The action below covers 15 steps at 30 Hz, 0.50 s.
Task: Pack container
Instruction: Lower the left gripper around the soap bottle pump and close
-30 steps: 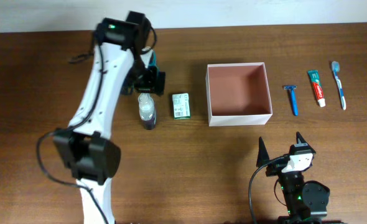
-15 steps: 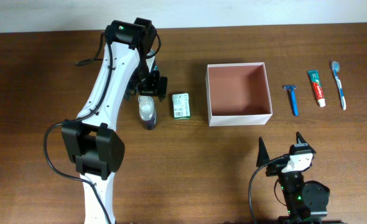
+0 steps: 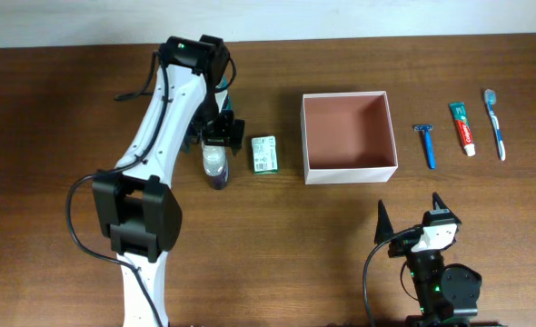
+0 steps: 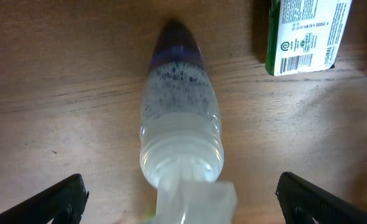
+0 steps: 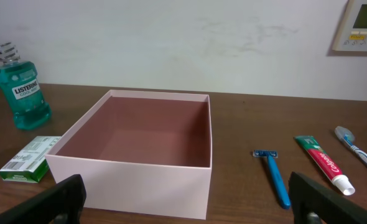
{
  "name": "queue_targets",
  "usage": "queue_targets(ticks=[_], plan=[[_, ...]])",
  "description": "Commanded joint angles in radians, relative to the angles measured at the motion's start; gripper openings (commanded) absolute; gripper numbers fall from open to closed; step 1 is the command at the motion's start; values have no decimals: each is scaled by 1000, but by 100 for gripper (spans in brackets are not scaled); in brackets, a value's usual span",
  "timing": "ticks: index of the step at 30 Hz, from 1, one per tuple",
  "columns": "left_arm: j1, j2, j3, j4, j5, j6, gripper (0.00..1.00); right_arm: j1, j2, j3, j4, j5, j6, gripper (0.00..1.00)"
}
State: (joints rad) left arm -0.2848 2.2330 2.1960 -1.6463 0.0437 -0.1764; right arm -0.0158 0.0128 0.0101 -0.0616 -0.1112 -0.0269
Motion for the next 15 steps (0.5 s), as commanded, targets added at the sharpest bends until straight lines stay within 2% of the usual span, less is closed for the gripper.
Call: queue_targets(ticks=[1,15], plan=[[3,-6,-6,16,-15,13,99,9,-7,-5,-5,-9,1,99],[3,-5,-7,38,-15,13,99,9,-8,-5,-5,-9,1,99]])
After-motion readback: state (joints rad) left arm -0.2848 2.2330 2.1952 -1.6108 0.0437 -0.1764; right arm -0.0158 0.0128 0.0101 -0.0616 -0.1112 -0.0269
